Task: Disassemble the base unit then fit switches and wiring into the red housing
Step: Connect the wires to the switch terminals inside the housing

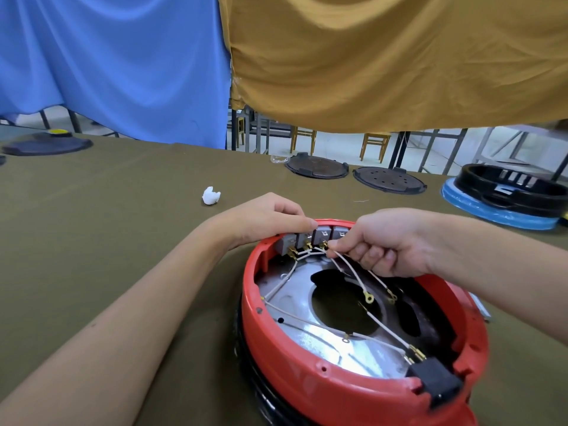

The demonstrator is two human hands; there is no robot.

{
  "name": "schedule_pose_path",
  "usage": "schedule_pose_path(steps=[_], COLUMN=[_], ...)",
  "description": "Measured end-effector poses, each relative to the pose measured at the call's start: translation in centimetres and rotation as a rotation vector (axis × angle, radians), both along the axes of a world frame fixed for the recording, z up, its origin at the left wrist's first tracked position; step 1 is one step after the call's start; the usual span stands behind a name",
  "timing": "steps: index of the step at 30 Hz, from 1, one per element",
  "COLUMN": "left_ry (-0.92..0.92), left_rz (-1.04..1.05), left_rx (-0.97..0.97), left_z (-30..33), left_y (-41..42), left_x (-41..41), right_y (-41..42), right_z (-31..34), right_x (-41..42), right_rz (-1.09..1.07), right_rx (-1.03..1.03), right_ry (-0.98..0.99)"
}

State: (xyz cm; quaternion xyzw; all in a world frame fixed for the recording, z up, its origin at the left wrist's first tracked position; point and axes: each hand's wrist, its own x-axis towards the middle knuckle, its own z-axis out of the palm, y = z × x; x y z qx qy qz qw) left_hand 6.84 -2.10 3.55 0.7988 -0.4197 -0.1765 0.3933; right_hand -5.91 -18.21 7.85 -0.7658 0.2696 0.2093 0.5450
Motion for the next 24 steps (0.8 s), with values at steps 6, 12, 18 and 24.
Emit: schedule_pose_path(steps=[6,12,18,24], left_ry=[0.018,0.008,-0.005,-0.026], left_rz=[-0.005,-0.006,-0.017,-0.02], left_rx=[-0.033,-0.039,-0.042,-0.046], left_z=[0.1,0.0,0.0,0.2], left_y=[-0.1,-0.2,-0.2,-0.2], left_x=[-0.1,0.0,0.1,-0.3], right_y=[0.3,1.2,1.8,2.2], right_z=[-0.2,-0.7,-1.2,-1.2], right_x=[0.0,0.0,0.0,0.3], right_rz=[-0.025,-0.105,-0.173,-0.192], right_rx=[-0.01,-0.073,-0.056,-0.054], right_ry=[-0.019,-0.115,-0.175,-0.145])
